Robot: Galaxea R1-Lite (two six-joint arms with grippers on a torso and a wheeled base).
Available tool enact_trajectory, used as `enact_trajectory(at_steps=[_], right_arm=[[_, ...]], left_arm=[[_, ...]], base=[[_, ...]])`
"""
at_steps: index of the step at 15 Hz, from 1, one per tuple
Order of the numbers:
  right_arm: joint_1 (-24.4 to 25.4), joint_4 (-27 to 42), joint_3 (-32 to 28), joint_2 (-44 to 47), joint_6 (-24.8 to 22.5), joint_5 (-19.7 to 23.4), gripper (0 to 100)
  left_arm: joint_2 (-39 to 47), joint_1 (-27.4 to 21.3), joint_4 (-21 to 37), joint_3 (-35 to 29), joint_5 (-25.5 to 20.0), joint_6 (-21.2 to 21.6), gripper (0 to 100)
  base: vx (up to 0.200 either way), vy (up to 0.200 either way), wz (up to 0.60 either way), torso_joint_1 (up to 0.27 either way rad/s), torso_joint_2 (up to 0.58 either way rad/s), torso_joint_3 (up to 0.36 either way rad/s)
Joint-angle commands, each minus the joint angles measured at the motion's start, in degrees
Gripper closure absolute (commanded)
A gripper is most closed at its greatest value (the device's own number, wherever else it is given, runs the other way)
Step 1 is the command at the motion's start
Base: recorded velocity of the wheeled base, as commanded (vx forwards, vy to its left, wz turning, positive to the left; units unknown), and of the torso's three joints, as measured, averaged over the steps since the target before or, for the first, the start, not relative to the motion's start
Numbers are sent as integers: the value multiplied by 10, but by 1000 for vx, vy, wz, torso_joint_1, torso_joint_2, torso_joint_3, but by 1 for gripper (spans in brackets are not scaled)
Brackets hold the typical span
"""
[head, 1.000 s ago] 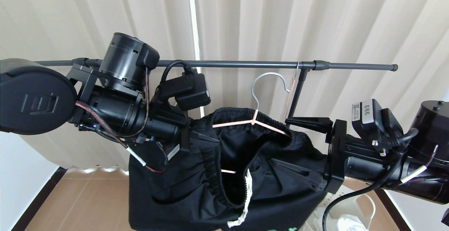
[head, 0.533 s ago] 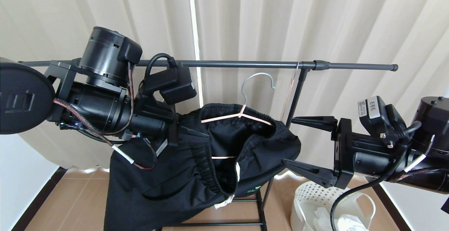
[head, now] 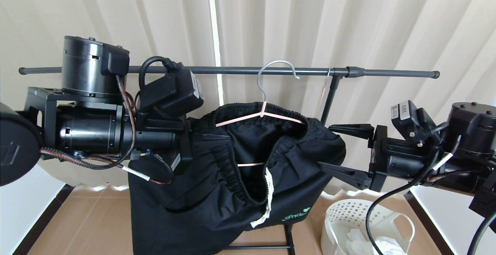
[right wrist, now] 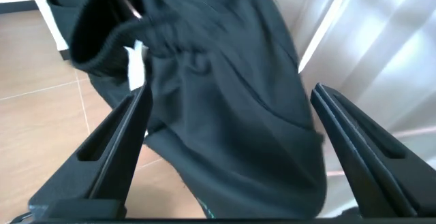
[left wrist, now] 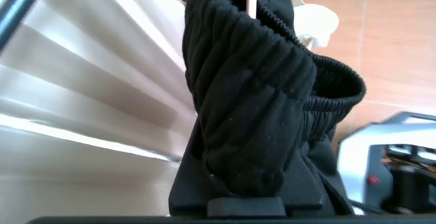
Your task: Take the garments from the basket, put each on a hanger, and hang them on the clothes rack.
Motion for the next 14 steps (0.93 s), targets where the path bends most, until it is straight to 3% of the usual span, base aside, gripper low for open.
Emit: enact_trajectory(at_steps=[1, 4, 8, 14], right_arm=[[-26, 0, -9, 30, 0, 17, 0], [-51, -1, -9, 39, -1, 62, 0], [-54, -2, -5, 53, -7, 67, 0], [-55, 0, -1, 92, -82, 65, 0]], left_arm=[[-20, 0, -34, 45, -1, 0, 100], [-34, 0, -71, 66, 0, -8, 100], [-45, 0, -72, 65, 0, -21, 100], [-61, 1, -72, 57, 2, -38, 100]], base=[[0, 0, 0, 0, 0, 0], [0, 0, 0, 0, 0, 0], [0, 0, 0, 0, 0, 0], [0, 0, 0, 0, 0, 0]])
